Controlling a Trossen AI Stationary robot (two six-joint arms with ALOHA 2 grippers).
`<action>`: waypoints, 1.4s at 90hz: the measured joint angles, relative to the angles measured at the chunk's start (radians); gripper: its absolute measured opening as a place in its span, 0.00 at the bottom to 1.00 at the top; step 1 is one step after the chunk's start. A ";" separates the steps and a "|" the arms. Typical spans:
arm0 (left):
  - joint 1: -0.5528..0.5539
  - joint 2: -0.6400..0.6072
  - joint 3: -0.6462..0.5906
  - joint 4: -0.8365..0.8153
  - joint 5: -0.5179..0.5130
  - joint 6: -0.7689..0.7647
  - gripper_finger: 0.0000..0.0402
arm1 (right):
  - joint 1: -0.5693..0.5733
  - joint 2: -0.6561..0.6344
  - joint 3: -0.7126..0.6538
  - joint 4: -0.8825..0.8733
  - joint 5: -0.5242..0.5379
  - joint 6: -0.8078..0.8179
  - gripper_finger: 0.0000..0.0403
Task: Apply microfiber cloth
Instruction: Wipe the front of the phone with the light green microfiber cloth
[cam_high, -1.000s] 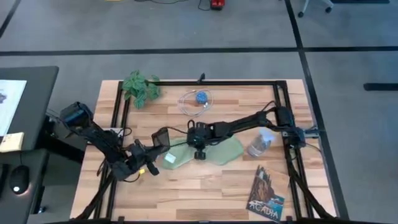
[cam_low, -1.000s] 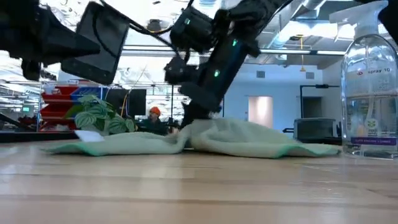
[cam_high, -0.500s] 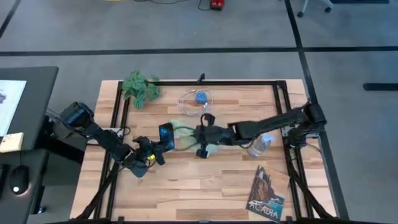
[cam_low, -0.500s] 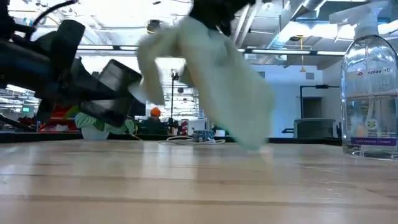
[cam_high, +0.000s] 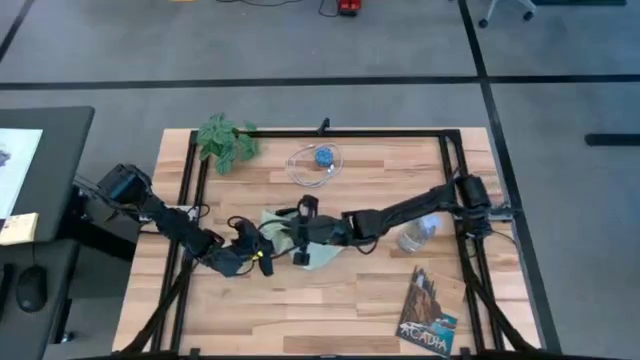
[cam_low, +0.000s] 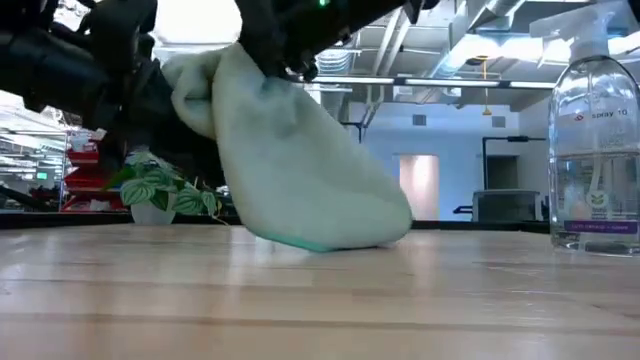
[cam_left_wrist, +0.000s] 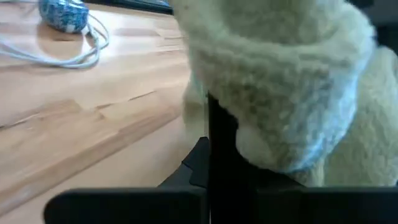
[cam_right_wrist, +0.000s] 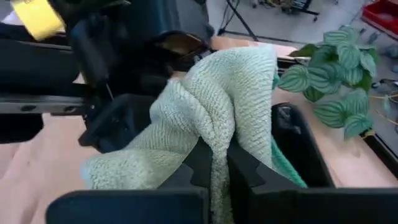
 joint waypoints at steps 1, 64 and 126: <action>0.000 0.000 0.001 0.000 -0.002 0.000 0.01 | -0.002 0.000 0.000 0.000 0.006 -0.002 0.00; -0.014 -0.002 0.005 0.021 -0.034 0.021 0.01 | 0.058 -0.056 -0.008 -0.171 0.347 -0.069 0.00; -0.006 -0.001 0.009 0.086 -0.026 0.103 0.01 | 0.129 0.029 -0.006 0.020 0.279 -0.317 0.00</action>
